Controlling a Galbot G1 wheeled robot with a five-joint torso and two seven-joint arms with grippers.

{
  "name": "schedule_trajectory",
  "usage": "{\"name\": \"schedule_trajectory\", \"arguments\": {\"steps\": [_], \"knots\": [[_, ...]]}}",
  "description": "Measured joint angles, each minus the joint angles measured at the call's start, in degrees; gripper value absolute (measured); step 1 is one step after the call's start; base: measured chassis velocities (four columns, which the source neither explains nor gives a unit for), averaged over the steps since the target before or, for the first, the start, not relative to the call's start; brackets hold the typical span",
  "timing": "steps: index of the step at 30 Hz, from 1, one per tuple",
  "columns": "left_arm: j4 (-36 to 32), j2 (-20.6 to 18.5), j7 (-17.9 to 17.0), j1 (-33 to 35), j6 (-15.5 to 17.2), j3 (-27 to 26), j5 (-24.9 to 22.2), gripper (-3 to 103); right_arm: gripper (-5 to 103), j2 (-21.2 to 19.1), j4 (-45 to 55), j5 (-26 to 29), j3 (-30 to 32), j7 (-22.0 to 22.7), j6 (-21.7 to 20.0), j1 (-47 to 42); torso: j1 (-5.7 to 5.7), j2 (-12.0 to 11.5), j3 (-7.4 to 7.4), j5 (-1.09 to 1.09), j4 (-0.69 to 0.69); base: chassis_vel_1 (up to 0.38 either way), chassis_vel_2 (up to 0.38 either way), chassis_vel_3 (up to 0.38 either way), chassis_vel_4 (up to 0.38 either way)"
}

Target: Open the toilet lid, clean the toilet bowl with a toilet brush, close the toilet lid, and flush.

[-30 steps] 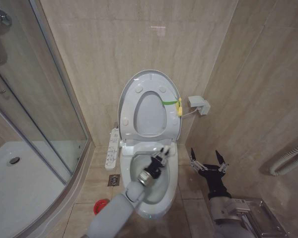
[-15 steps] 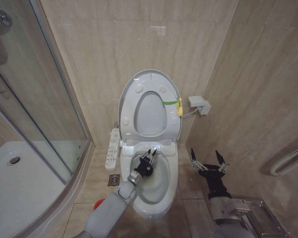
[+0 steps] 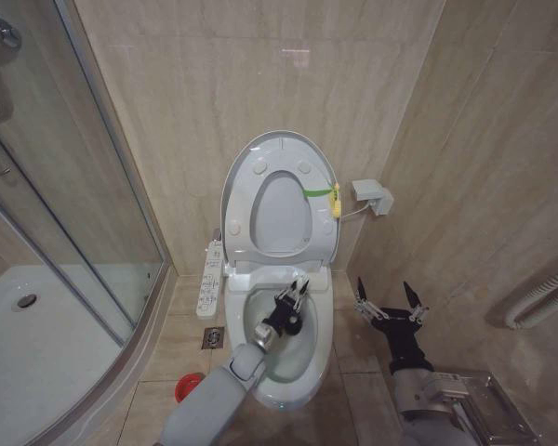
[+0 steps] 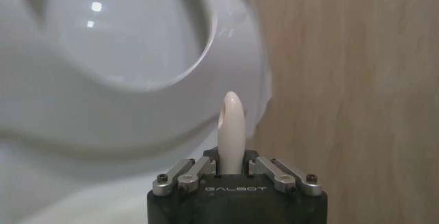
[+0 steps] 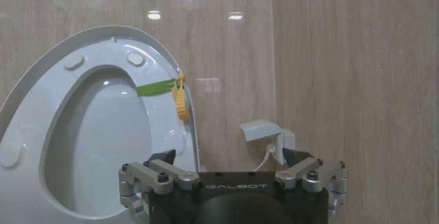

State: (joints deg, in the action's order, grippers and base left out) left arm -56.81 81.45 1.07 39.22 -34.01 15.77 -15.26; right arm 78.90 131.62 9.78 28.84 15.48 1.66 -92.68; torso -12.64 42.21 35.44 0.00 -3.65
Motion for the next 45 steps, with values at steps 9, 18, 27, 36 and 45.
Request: {"name": "schedule_trajectory", "arguments": {"steps": [9,18,27,36,45], "knots": [[-3.7,-1.0,-0.6,0.0,1.0,-1.0,0.4,21,100,0.0,0.0,0.0,0.0,0.0,0.0,0.0,0.0,0.0,0.0,0.0,-0.01,0.0,0.0,0.0,0.0],[-6.2,-0.8,-0.9,2.5,2.0,0.3,0.3,21,100,0.0,0.0,0.0,0.0,0.0,0.0,0.0,0.0,0.0,0.0,0.0,-0.01,0.0,0.0,0.0,0.0],[-3.6,-1.4,-1.4,2.4,1.1,-2.7,1.0,21,100,0.0,0.0,0.0,0.0,0.0,0.0,0.0,0.0,0.0,0.01,0.01,0.01,0.0,0.0,0.0,0.0],[-21.0,-3.6,-3.9,4.6,6.1,-2.4,1.6,21,100,0.0,0.0,0.0,0.0,0.0,0.0,0.0,0.0,0.0,0.0,0.0,-0.02,0.0,0.0,0.0,0.0],[-31.3,-7.9,-3.6,10.9,8.5,-4.3,3.3,21,100,0.0,0.0,0.0,0.0,0.0,0.0,0.0,0.0,0.0,0.0,0.0,0.0,0.0,0.0,0.0,0.0]]}}
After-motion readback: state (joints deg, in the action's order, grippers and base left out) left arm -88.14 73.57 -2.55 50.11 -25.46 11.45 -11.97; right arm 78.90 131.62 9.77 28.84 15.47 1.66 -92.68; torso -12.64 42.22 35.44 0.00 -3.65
